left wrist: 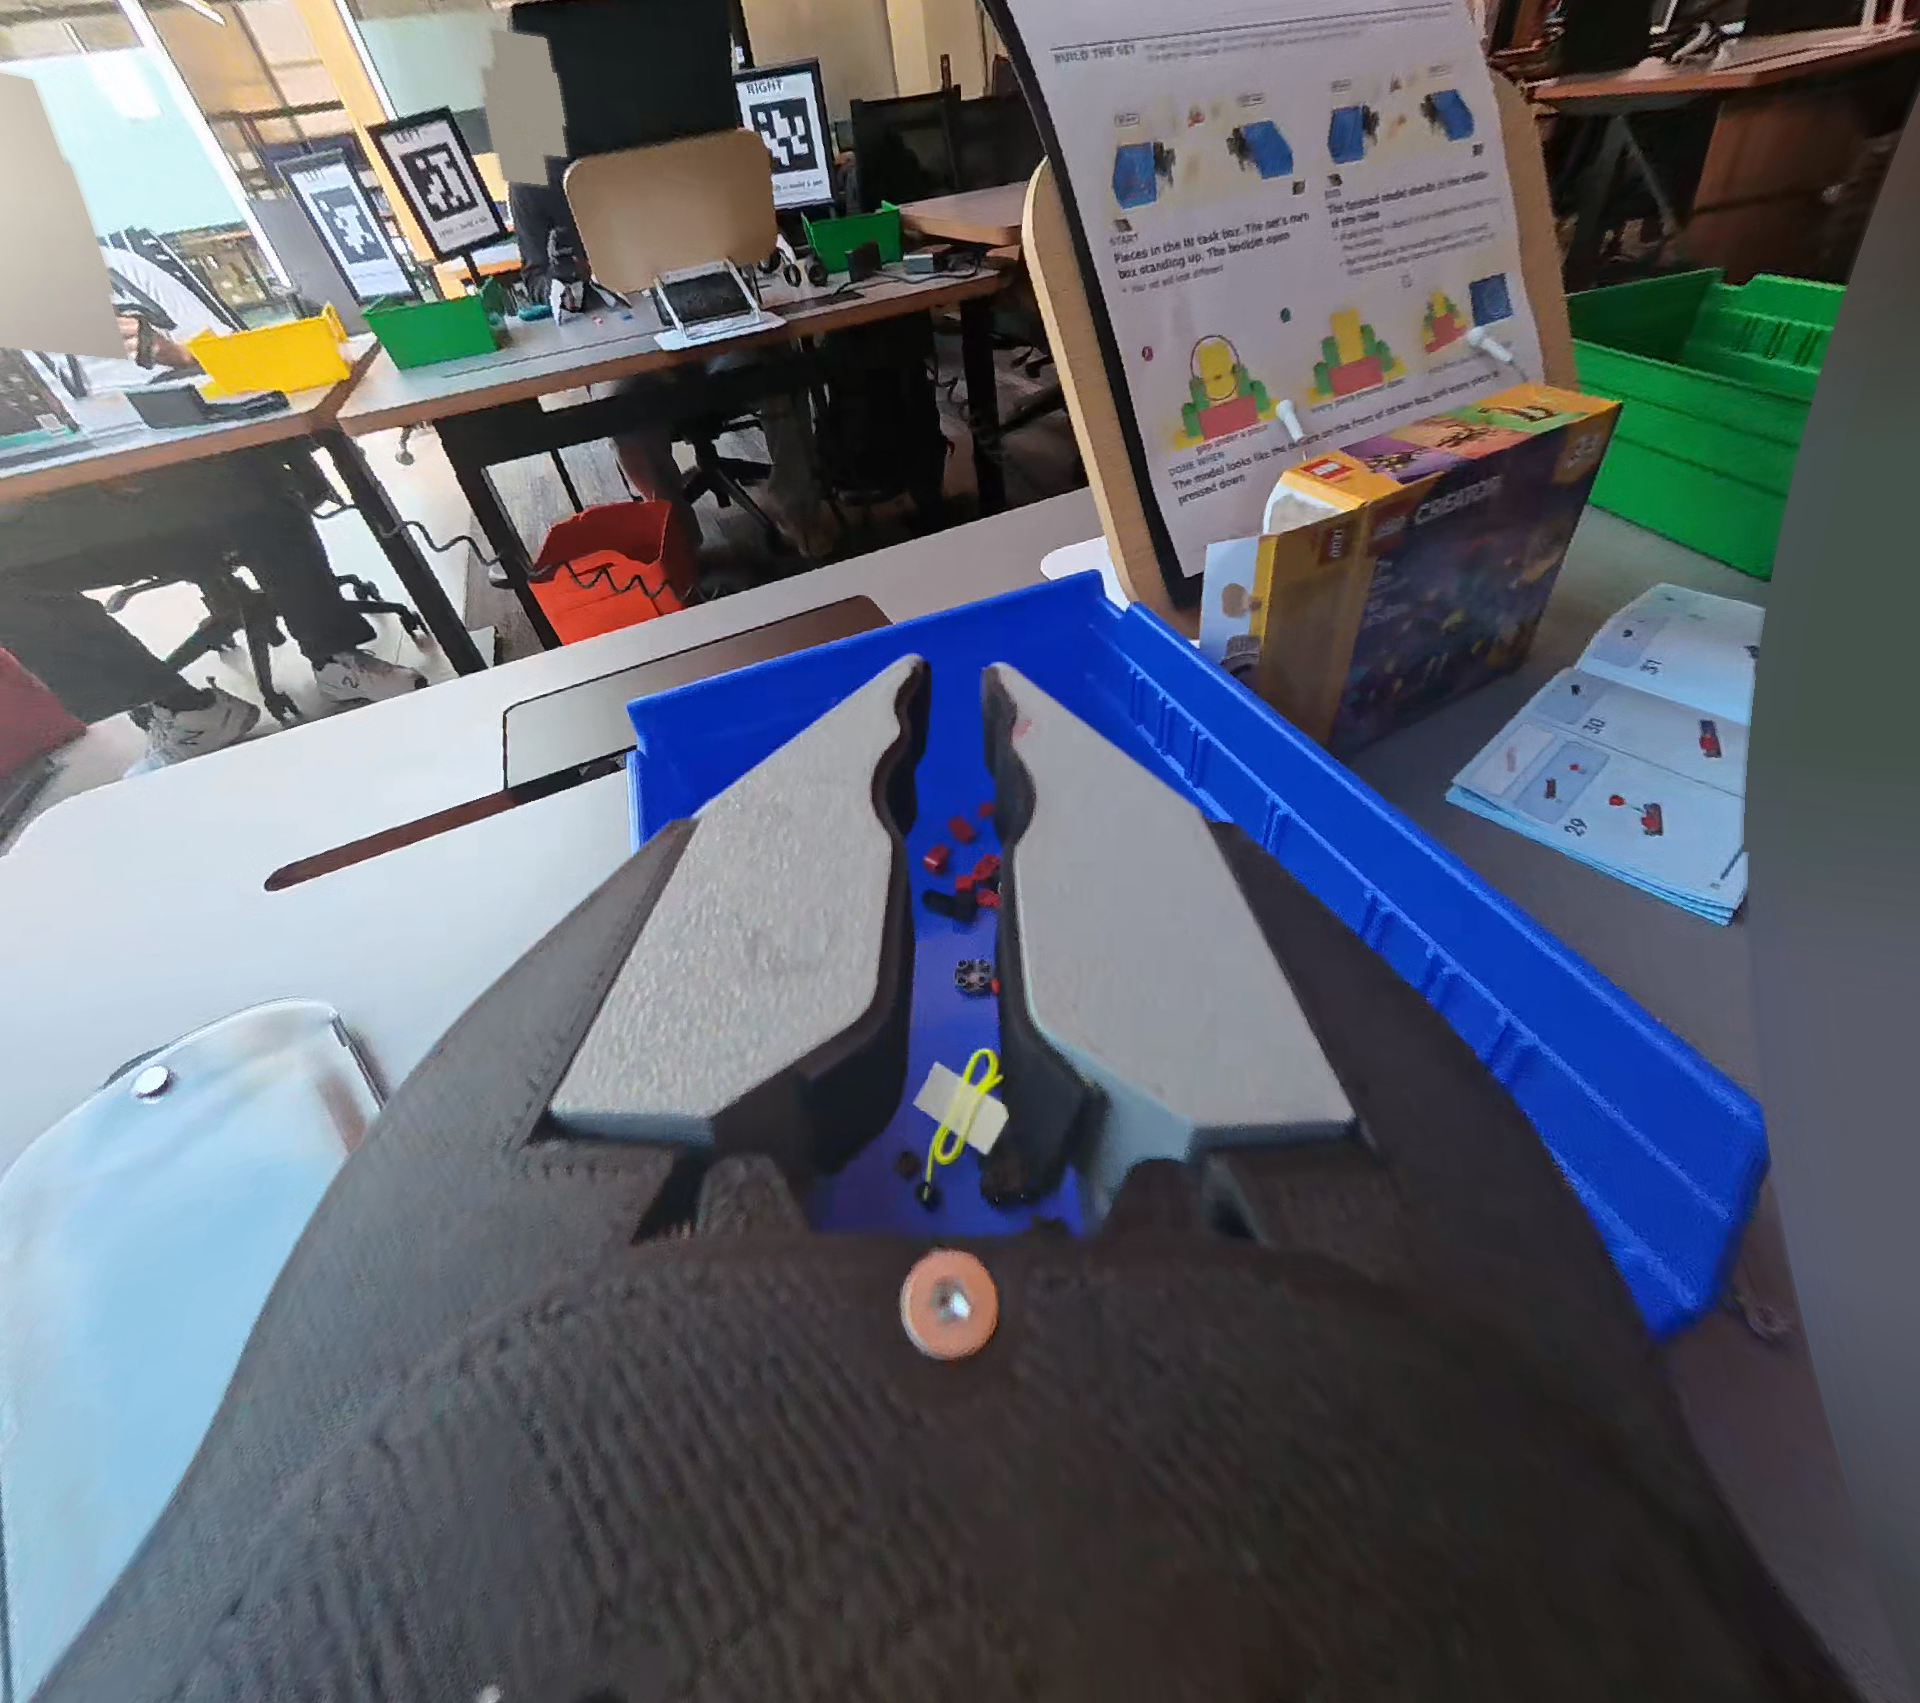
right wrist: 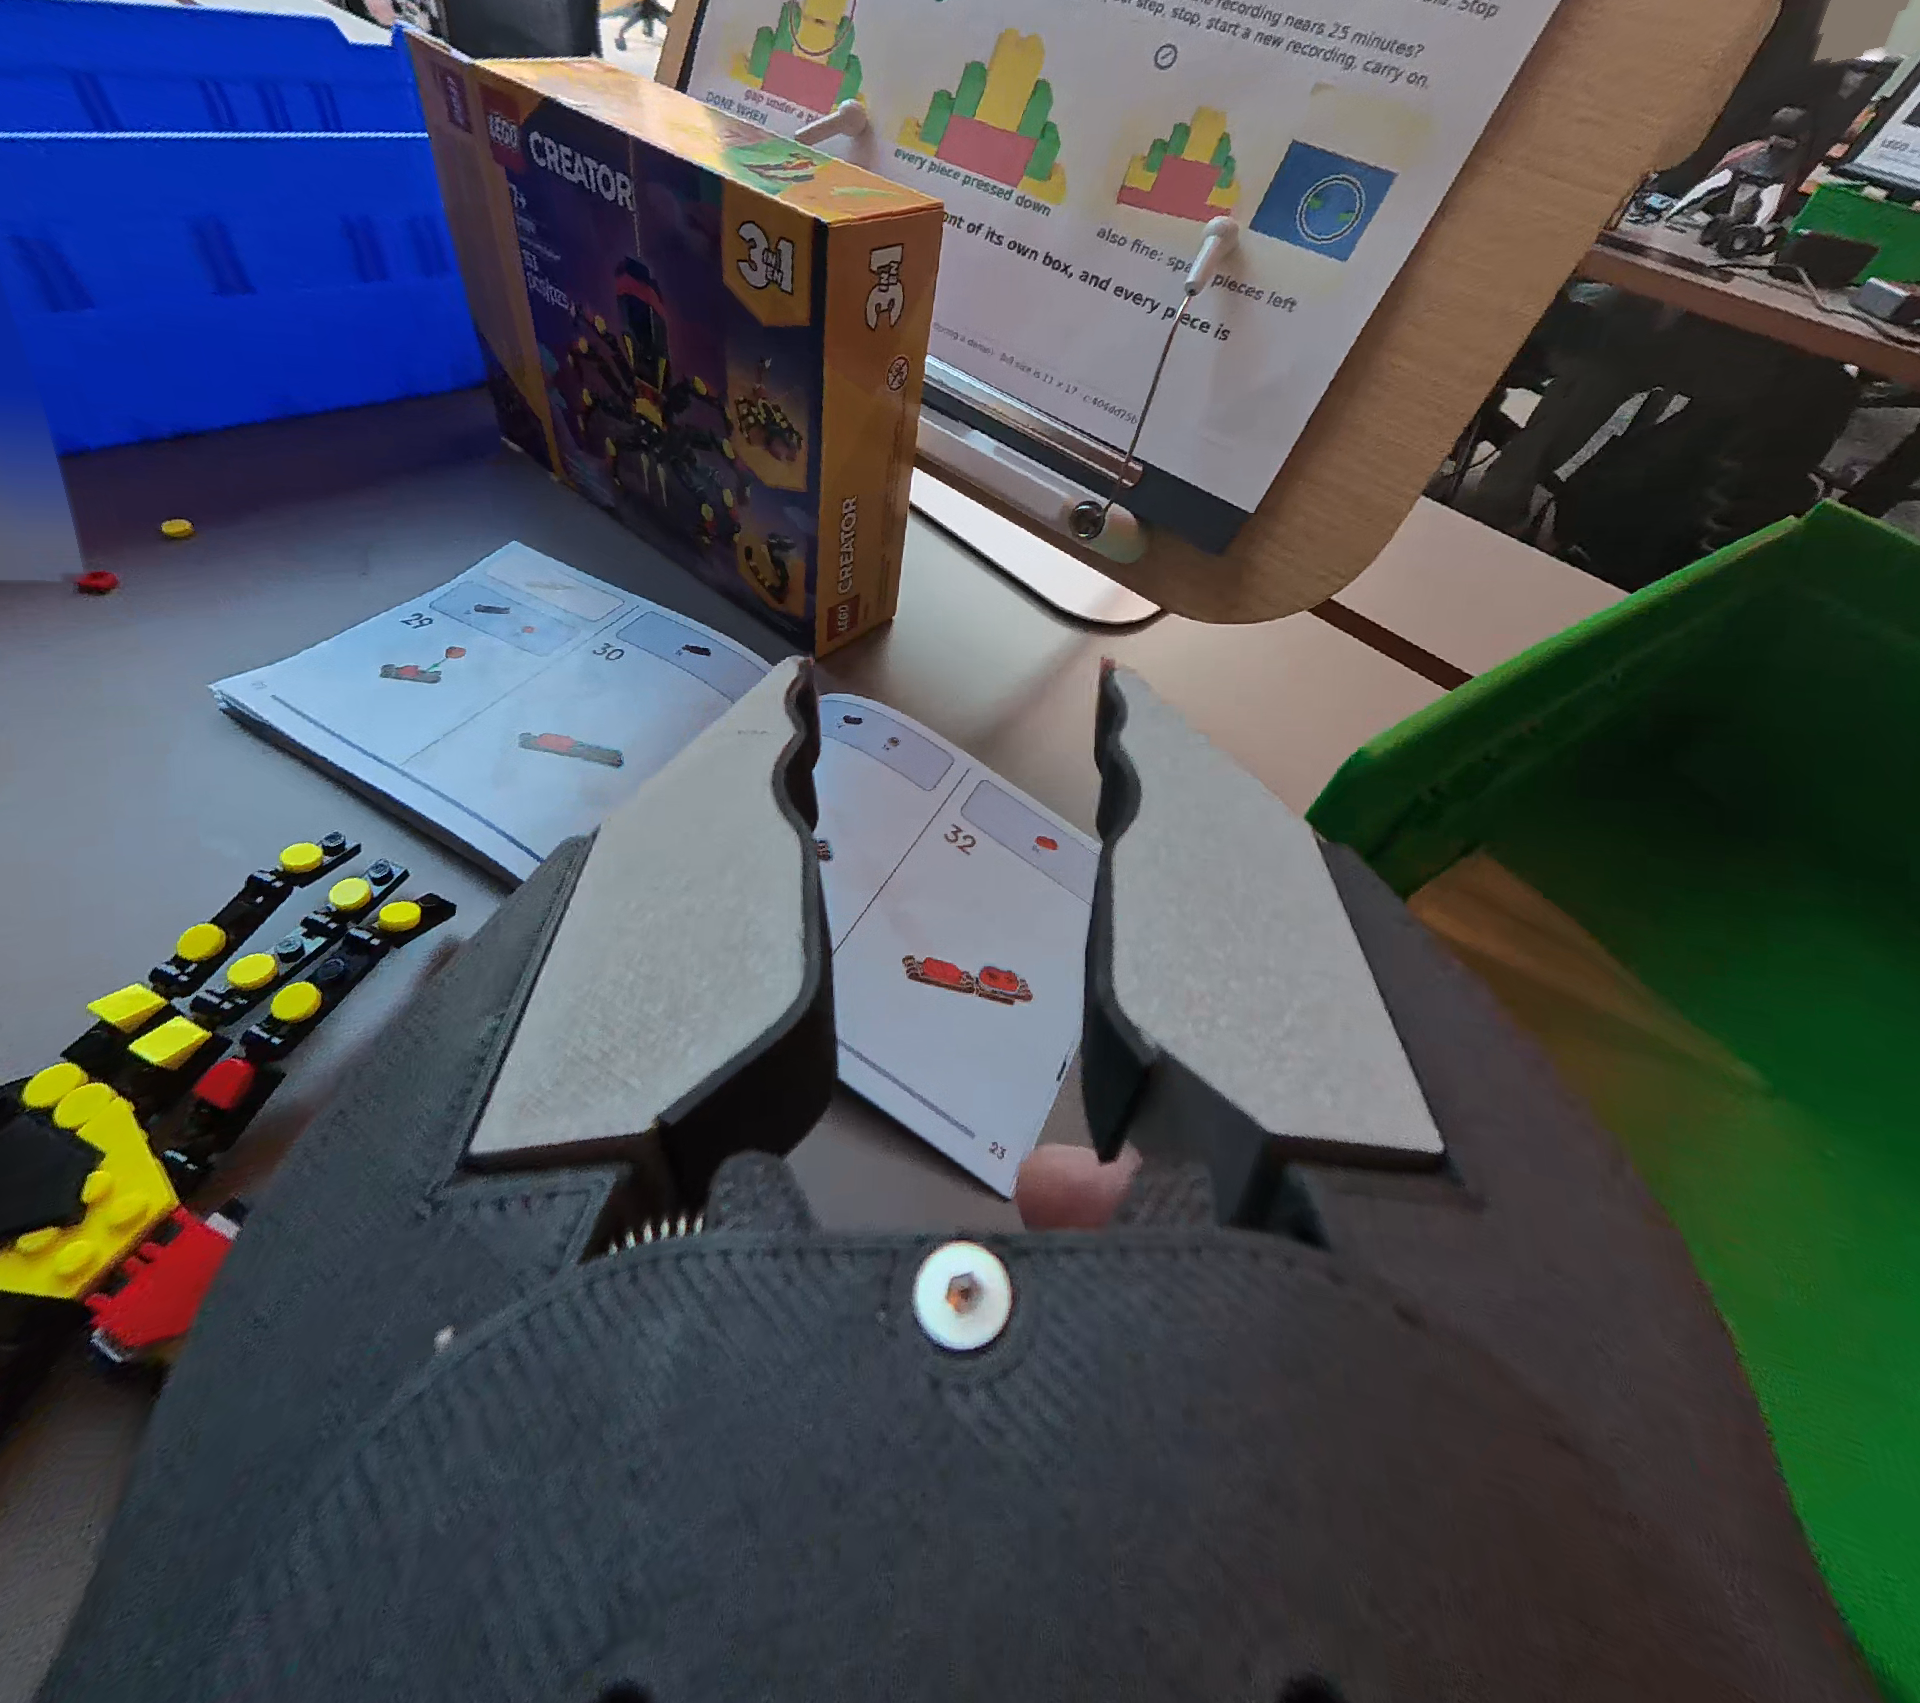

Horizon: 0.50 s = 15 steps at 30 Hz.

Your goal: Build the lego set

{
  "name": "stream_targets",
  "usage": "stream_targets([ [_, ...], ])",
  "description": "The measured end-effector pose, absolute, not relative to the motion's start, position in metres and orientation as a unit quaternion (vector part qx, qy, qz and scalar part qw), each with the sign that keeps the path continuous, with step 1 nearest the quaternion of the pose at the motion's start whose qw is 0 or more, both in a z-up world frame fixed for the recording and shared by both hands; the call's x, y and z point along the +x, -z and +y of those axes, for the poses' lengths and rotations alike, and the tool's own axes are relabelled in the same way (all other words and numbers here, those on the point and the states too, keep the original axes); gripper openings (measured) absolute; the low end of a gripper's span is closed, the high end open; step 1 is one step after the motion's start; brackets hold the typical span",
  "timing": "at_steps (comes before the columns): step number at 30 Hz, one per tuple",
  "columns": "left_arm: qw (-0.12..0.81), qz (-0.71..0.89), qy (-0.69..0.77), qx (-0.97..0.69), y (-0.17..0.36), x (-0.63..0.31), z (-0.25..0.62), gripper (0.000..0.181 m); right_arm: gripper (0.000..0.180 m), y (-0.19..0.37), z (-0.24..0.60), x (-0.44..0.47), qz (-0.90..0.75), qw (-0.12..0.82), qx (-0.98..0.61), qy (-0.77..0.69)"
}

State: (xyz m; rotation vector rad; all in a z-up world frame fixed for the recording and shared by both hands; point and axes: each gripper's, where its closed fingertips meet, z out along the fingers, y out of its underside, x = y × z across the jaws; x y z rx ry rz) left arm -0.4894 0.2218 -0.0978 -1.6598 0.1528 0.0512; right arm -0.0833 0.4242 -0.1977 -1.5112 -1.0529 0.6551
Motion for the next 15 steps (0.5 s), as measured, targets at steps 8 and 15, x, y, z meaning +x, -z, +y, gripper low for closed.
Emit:
stream_targets([
  [8, 0.654, 0.06, -0.012, -0.754, 0.112, -0.493, 0.228, 0.009, 0.048, 0.195, 0.426, -0.081, -0.439, 0.563, -0.638, -0.288],
  [15, 0.656, 0.043, -0.011, -0.753, 0.118, -0.496, 0.235, 0.007, 0.046, 0.197, 0.422, -0.082, -0.45, 0.56, -0.632, -0.29],
])
